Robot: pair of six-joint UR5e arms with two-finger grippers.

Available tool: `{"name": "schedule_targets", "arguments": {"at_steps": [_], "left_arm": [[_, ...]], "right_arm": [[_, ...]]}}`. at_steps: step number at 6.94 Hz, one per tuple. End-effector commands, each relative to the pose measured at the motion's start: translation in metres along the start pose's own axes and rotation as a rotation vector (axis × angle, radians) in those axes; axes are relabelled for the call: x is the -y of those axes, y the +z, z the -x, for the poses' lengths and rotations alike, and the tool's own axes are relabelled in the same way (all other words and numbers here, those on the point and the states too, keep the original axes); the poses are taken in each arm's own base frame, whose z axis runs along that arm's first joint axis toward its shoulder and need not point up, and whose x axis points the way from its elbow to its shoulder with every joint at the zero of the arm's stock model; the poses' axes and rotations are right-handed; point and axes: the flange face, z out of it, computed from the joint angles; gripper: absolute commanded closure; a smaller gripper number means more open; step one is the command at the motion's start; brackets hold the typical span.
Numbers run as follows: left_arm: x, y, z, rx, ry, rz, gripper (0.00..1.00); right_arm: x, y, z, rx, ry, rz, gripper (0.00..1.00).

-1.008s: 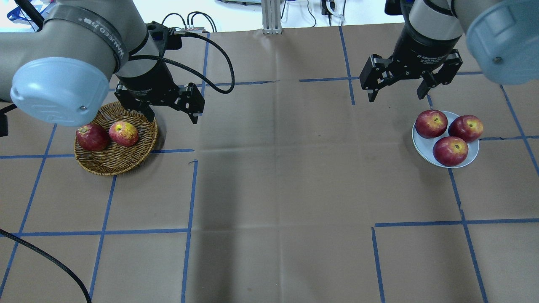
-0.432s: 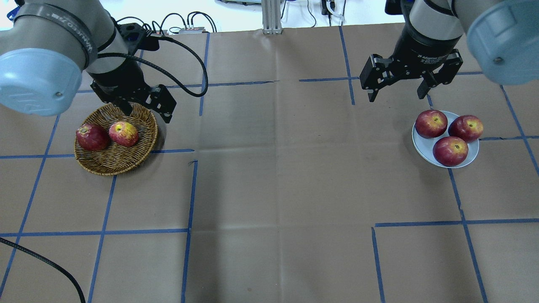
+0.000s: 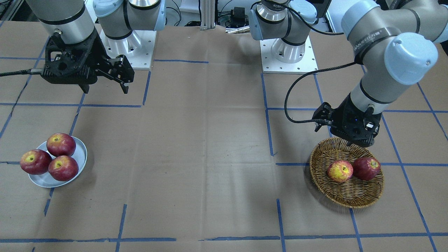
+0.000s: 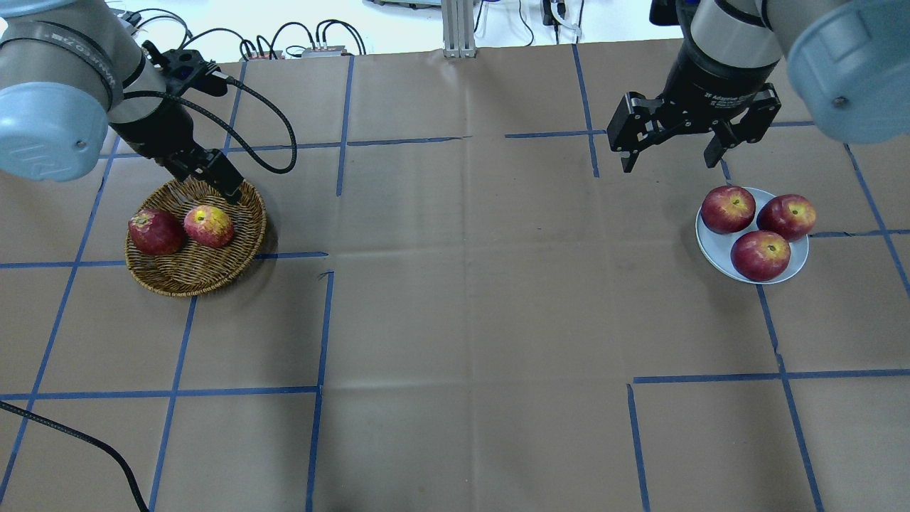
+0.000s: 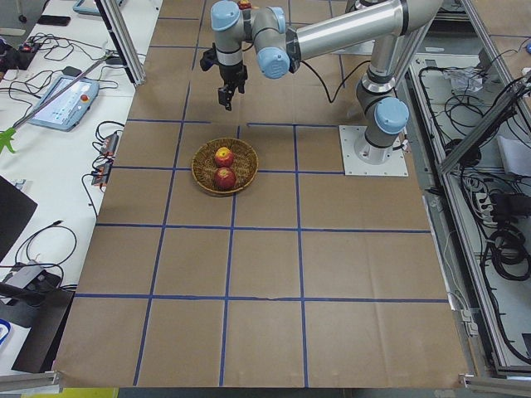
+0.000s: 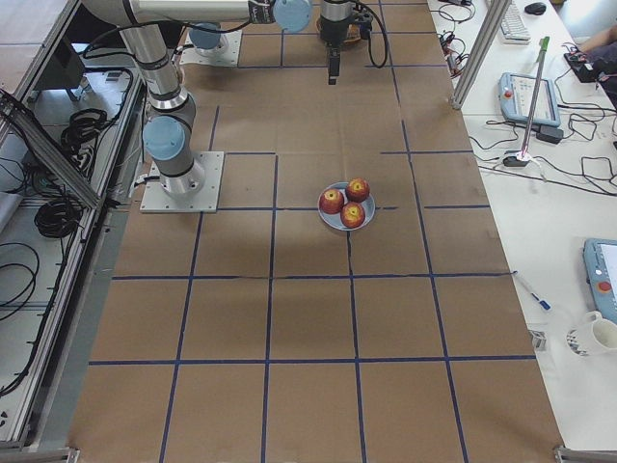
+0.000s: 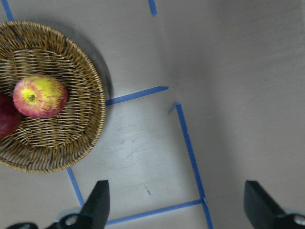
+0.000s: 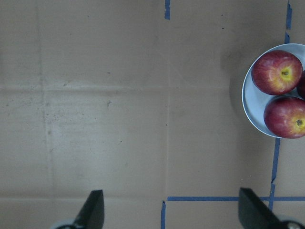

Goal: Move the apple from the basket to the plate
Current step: 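Lower the left gripper onto the yellow-red apple and close it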

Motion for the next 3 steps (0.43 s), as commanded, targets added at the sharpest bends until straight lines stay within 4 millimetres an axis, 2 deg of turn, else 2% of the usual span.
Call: {"name": "schedule_targets", "arguments": {"at_steps": [1, 3], "left_arm": [[0.000, 0.046, 0.054, 0.004, 0.128, -0.001, 0.01], [-0.005, 0.095, 0.089, -0.050, 0.141, 0.030, 0.01]], "right_arm": [[0.000, 0.000, 0.000, 0.001, -0.001, -0.001, 0.00], [0.000, 0.000, 0.000, 0.001, -0.001, 0.000, 0.00]]}}
